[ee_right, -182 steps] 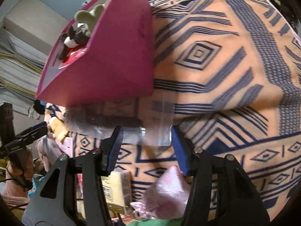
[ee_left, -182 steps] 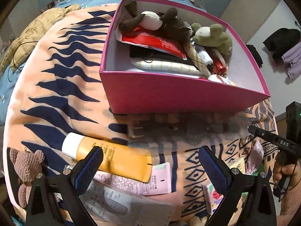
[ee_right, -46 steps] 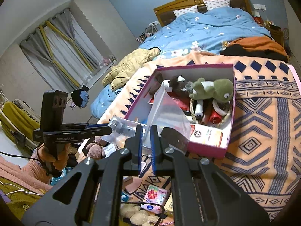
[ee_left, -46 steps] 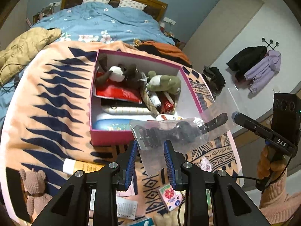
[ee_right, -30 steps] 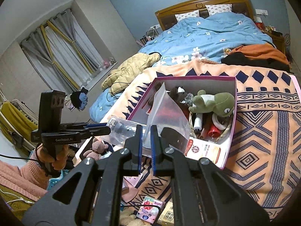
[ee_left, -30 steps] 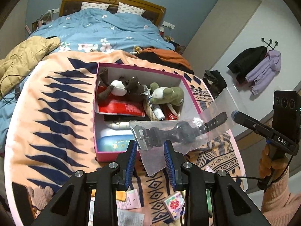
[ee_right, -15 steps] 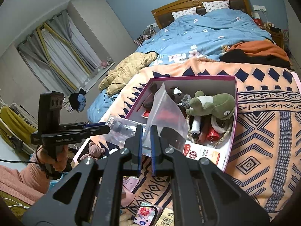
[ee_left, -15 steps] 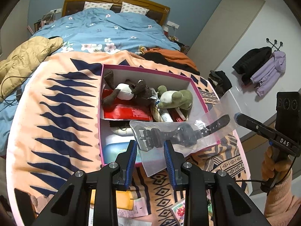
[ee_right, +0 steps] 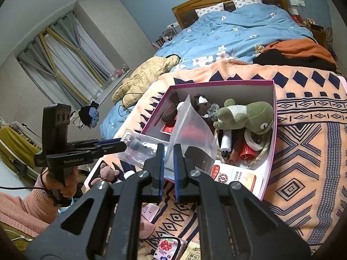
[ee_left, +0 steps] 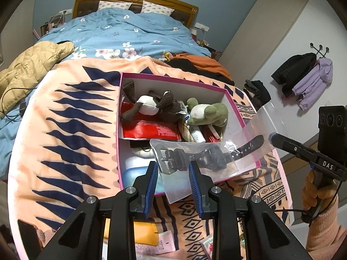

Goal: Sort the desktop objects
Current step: 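Carry the held plastic bag over the pink box with the right gripper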

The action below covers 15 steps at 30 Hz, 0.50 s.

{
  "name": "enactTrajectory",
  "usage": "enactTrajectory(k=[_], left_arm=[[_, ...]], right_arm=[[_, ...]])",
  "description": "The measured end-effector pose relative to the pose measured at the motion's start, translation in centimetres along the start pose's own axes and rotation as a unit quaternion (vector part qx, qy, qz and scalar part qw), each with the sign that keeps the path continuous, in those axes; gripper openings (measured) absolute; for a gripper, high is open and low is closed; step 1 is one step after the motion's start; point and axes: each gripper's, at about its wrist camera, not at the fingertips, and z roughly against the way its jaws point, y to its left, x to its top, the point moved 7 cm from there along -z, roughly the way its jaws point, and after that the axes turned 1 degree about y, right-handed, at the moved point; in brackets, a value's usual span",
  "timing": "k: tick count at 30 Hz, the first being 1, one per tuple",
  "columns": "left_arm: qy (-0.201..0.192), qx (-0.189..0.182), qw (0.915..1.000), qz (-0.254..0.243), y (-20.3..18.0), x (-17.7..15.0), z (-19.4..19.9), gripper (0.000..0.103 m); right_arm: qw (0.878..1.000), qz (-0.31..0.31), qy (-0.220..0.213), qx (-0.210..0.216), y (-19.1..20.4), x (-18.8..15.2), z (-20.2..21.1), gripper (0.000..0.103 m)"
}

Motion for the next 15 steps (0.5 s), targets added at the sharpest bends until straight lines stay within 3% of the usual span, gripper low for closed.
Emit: enactTrajectory(k=[15], left_arm=[[0.006, 0.006, 1.0, 0.003, 0.66, -0.01, -0.93, 0.029]], right_arm=[[1.0, -0.011, 0.011, -0.001, -0.54, -0.42, -0.84, 0.009]])
